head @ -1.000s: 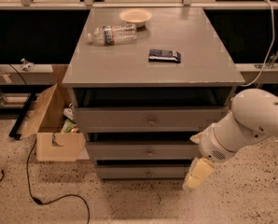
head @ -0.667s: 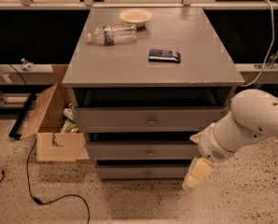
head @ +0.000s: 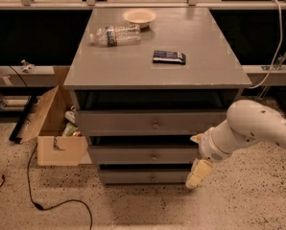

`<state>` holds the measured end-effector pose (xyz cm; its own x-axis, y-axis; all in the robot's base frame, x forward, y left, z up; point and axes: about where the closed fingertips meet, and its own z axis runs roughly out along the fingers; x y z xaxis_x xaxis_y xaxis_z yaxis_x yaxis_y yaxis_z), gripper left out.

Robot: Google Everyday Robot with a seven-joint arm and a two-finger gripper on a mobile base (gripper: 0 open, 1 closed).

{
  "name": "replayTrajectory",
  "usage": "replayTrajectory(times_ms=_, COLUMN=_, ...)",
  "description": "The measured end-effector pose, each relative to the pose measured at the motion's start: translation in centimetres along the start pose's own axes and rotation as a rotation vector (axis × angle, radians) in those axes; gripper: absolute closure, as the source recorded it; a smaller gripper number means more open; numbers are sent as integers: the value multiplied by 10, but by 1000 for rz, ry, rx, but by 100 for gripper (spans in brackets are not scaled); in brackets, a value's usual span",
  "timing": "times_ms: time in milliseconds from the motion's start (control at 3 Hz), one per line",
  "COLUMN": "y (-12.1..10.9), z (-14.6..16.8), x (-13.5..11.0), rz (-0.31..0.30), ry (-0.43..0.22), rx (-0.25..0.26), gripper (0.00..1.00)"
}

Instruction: Open middle drawer

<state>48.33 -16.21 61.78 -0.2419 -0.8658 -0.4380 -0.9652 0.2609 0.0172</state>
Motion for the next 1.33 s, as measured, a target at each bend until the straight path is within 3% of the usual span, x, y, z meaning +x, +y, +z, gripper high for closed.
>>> replayTrajectory(times_ms=333, y=-33, z=53, x=17, rz=-52, ry=-45, rx=-10, gripper=0)
replayTrajectory(times_ms=667, y=-36, z=63, x=22, rz=-54, ry=-36, rx=-21, gripper=0)
replayTrajectory(times_ms=1333, y=-76, z=110, x=76, rz=-58, ry=42, rx=25, gripper=0)
